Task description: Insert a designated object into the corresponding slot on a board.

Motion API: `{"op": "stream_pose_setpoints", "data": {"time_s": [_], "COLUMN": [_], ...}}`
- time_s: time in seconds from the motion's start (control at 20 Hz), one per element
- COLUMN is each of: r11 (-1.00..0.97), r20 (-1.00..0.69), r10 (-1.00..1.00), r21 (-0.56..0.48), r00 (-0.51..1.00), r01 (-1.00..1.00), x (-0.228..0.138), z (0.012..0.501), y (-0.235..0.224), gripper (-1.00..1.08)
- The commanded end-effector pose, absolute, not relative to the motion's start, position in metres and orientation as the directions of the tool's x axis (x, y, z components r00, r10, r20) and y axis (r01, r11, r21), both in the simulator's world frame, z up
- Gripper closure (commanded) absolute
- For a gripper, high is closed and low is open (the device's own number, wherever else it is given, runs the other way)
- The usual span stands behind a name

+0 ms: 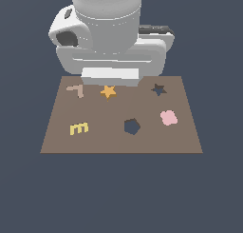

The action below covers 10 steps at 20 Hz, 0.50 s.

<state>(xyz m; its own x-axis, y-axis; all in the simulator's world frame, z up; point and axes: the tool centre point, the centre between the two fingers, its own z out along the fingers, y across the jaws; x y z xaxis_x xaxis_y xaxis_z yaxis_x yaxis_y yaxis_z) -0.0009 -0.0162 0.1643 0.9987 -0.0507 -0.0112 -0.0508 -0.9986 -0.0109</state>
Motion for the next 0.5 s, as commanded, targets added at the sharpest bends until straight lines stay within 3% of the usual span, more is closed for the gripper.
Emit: {"op": "stream_pose_setpoints", "data": {"time_s": [0.0,0.45], "r11": [-0.999,-0.993], "r20": [-0.011,-0.011], "r10": [-0.051,-0.116], "r21": [-0.011,-0.010], "r00": [0.999,0.993], "r01": [-0.051,-0.116], "x": [-0.0009,-0.0038], "z": [0.1643,0.1569], "y": [-0.0162,-0.0202], "gripper": [-0.92,-0.92]}}
